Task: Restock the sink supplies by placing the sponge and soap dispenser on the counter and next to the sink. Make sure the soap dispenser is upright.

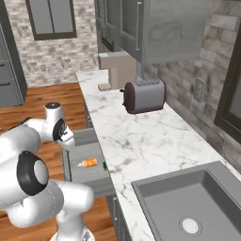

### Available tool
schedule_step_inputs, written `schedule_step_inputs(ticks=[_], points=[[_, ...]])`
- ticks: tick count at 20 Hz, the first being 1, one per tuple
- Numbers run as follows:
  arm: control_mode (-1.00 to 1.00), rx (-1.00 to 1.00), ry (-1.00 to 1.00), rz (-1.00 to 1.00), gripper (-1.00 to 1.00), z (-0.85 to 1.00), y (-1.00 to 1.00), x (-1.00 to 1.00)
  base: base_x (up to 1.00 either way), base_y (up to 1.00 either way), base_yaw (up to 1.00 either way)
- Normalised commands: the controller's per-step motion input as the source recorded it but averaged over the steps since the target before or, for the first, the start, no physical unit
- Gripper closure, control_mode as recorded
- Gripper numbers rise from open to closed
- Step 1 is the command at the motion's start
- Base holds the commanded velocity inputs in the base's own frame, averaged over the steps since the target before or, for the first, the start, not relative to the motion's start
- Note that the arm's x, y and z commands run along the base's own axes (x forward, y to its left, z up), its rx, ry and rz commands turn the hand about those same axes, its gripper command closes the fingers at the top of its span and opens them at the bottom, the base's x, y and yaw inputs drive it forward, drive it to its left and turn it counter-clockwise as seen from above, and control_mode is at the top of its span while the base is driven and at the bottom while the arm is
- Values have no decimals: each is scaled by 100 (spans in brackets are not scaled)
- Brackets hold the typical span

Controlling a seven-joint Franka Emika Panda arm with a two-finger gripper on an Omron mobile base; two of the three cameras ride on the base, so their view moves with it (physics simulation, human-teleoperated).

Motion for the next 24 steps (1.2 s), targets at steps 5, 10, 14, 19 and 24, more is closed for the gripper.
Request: schedule_step_inputs(ticks=[5, 10, 14, 19, 24], points=[[-100, 18, 8, -6, -100, -19, -54, 16, 0, 0, 0], [-100, 15, 14, -4, -100, -64, -7, 42, 0, 0, 0], [-100, 12, 12, 0, -100, -68, 0, 40, 0, 0, 0], [-100, 2, 9, 0, -100, -53, 3, 29, 0, 0, 0], [-100, 0, 10, 0, -100, -56, 19, 15, 0, 0, 0]])
